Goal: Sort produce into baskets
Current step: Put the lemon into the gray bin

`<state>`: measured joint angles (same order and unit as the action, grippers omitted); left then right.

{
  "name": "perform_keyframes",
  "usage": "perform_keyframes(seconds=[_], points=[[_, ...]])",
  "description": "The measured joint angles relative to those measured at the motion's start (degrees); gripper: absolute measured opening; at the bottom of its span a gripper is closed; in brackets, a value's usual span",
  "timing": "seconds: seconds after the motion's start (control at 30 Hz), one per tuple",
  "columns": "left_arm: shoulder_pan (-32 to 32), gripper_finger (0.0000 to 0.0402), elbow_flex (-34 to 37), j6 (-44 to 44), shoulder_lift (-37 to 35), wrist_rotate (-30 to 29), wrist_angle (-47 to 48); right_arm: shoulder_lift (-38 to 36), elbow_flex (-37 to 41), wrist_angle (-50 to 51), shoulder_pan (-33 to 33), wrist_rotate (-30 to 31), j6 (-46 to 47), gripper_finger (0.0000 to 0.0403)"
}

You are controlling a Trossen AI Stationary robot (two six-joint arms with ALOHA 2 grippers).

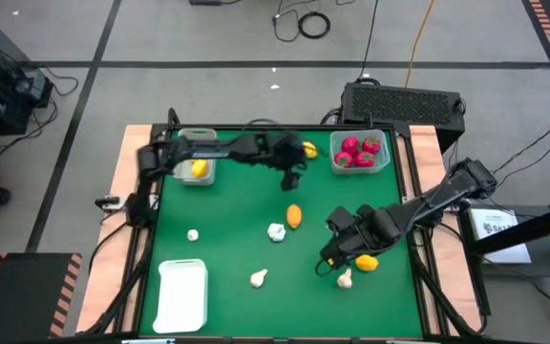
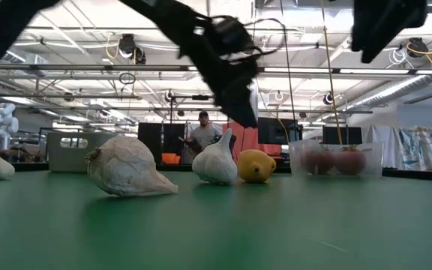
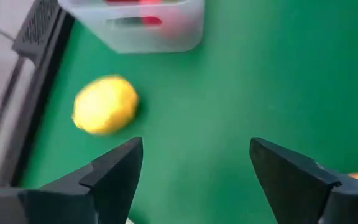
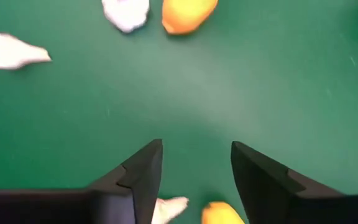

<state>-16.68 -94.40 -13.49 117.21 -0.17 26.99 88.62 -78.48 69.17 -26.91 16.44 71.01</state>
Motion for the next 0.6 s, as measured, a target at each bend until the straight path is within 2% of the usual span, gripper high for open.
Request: perform_keyframes(seconds=[0.13, 0.23, 0.37, 0.6], points=[[-2.80, 0.0304, -15.42, -8.33, 9.02, 0.17, 9.78, 0.00, 0.00, 2.92, -1.77, -0.02, 1.76, 0.0160], [-4.54, 0.0304, -22.81, -11.82, 14.20, 0.11, 12.91, 0.00, 0.00, 5.68, -3.21, -0.01, 3.15, 0.0149], [-5.65, 0.0304, -27.41, -12.43, 18.81, 0.17, 12.84, 0.00, 0.00, 9.92, -5.14, -0.03, 5.00, 0.0137], [-5.86, 0.0304, -29.32, -12.48, 22.56, -1.17, 11.76, -2.12, 0.00, 15.50, -6.61, -0.01, 6.18, 0.0118]])
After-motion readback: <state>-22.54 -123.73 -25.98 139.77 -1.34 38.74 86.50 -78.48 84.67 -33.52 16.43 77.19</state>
